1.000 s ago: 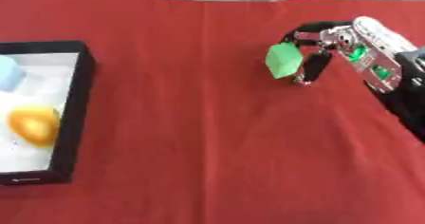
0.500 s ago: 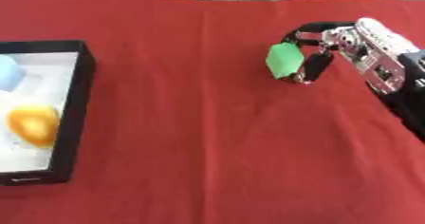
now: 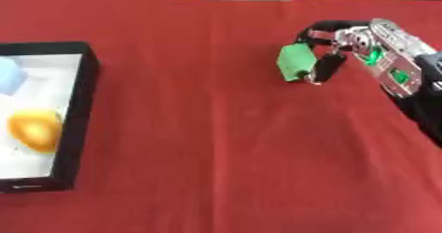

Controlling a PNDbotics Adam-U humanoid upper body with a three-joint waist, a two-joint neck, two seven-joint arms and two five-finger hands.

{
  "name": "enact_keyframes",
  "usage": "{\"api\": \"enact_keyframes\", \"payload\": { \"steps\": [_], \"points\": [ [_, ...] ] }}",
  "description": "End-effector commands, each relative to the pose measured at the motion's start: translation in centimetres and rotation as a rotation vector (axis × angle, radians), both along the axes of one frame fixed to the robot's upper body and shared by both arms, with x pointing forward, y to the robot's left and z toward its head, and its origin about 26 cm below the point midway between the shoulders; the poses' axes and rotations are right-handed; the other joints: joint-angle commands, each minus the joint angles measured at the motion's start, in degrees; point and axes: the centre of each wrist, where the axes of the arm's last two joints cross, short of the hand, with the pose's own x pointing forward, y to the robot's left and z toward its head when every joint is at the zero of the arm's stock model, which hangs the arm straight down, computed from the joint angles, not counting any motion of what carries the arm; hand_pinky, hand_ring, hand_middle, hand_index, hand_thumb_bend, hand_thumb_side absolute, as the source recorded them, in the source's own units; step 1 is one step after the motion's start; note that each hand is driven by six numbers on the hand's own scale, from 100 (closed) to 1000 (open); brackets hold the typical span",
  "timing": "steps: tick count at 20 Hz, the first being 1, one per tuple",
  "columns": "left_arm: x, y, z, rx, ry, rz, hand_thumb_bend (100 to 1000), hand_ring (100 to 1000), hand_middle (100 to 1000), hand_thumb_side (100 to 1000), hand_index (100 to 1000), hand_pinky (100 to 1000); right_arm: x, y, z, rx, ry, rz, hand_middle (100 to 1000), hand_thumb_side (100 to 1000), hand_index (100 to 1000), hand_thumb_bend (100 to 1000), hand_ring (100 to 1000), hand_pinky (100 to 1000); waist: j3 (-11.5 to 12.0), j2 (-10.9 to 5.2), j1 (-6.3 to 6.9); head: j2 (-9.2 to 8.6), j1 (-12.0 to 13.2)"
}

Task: Pick up the objects with one hand, pass them to the other hand, and then place them into the box on the other side of the table.

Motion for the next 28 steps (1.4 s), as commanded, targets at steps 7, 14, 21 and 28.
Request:
{"api": "enact_keyframes", "payload": {
  "steps": [7,14,21,28],
  "points": [
    [-0.4,0.3,0.5,0.009,-0.026,0.006,100,753,728,762,753,877,-1.7,0.1,2.2,0.086,-0.254,-0.064,475,100,501,100,696,833,-0.37,-2.35,0.71,0.58,0.45],
    [-0.5,0.7,0.4,0.001,-0.031,0.026,100,753,728,750,753,876,-5.7,2.1,3.2,0.289,-0.39,-0.106,466,100,523,100,641,774,-1.47,-3.74,1.79,1.6,1.56],
    [-0.4,1.0,0.4,-0.003,-0.043,0.035,100,753,728,739,752,874,-9.6,4.6,2.3,0.458,-0.411,-0.088,455,100,528,100,620,743,-2.56,-4.84,2.62,2.47,2.16],
    [-0.4,1.1,1.0,-0.007,-0.074,0.03,100,753,726,725,750,872,-11.3,7.3,0.3,0.665,-0.443,-0.102,437,205,528,100,602,716,-3.33,-5.74,3.06,3.05,1.98]
  ]
}}
